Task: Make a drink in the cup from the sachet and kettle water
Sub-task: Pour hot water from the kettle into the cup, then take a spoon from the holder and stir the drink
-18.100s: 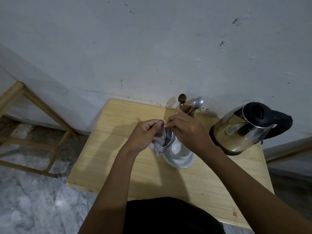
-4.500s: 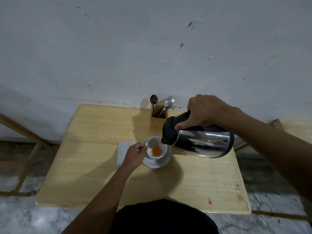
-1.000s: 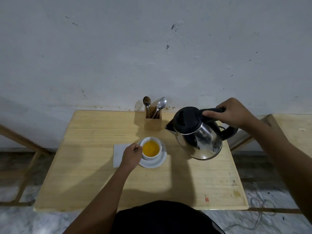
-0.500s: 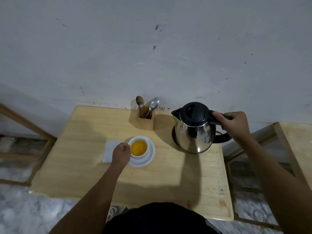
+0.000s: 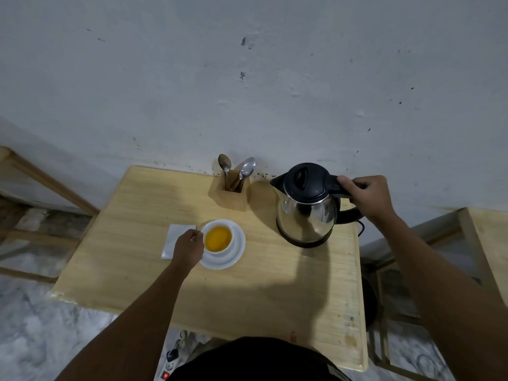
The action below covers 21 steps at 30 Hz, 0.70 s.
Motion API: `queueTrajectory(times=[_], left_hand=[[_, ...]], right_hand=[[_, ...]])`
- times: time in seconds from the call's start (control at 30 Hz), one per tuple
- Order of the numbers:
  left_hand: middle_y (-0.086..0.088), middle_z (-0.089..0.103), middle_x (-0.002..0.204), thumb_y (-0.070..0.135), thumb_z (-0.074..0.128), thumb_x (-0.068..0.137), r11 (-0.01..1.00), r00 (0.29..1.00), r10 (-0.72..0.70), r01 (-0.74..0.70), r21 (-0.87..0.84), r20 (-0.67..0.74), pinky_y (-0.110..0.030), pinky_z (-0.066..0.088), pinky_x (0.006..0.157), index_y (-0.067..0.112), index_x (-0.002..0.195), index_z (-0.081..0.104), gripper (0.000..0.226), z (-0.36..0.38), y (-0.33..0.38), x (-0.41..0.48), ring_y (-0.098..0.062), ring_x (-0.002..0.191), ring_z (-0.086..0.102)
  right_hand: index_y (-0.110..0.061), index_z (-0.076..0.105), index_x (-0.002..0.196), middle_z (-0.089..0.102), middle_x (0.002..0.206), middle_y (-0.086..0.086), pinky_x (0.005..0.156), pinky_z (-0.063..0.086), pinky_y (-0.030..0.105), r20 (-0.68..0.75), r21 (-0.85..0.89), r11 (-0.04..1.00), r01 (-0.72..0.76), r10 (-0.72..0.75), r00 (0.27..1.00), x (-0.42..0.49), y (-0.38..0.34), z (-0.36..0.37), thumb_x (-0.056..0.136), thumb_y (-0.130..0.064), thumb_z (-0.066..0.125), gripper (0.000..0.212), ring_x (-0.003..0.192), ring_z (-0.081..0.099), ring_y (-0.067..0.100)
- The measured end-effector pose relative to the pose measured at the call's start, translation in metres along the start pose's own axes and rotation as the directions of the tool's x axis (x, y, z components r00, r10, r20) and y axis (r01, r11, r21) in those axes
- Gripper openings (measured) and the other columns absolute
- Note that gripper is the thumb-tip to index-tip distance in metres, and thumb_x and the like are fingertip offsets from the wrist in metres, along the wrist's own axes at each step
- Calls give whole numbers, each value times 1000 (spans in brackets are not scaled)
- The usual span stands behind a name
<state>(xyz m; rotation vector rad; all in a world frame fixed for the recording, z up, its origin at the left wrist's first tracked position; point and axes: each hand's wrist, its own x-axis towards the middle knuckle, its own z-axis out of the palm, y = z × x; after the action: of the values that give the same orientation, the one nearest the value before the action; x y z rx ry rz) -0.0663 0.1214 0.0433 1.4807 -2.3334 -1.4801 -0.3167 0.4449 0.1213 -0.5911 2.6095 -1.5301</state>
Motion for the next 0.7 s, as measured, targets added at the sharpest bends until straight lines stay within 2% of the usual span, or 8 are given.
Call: queueTrajectory(times=[0.13,0.2,0.4,0.53,0.63,0.7], left_hand=[[-28,66,94,22,47,97,1000,1000,-6,6,0,-9,-53,55,81,1,95,60,24,0,2,-1,-44,90,65],[-29,66,95,21,47,97,1000,1000,-9,9,10,-14,-54,55,84,-2,97,60,26,1,2,0,-44,91,65],[-31,65,95,16,46,97,999,1000,13,-13,34,-9,-55,54,84,-7,98,60,27,2,0,2,-46,92,64],[-23,66,98,21,46,96,1000,1000,11,-10,27,-25,-54,56,85,13,94,58,15,3,-3,2,-44,94,65],[-26,67,92,22,48,96,1000,1000,10,-10,2,-14,-51,56,79,4,93,60,22,1,-2,1,-43,88,66],[-24,66,88,22,48,97,1000,1000,7,-7,-12,-8,-48,56,78,1,96,61,24,0,-1,1,-41,84,66]], right_hand=[[10,51,48,46,44,26,47,35,24,3,10,1000,9,-9,1000,10,2,-4,77,-62,63,78,41,42,20],[11,51,48,46,44,26,45,34,20,14,32,999,5,-6,1000,13,7,-8,76,-64,61,80,41,43,20],[12,56,50,49,47,33,52,37,31,36,94,995,-43,40,999,6,22,-13,68,-81,58,94,45,47,24],[14,53,50,46,47,34,51,35,30,23,105,994,-41,39,999,5,18,-8,66,-84,55,99,45,44,24],[14,53,51,43,45,28,48,34,26,7,94,995,-44,44,999,3,11,-5,67,-85,53,100,46,41,23],[4,57,51,41,47,19,50,33,27,-3,79,995,-67,67,998,1,7,-4,71,-83,51,90,48,41,20]])
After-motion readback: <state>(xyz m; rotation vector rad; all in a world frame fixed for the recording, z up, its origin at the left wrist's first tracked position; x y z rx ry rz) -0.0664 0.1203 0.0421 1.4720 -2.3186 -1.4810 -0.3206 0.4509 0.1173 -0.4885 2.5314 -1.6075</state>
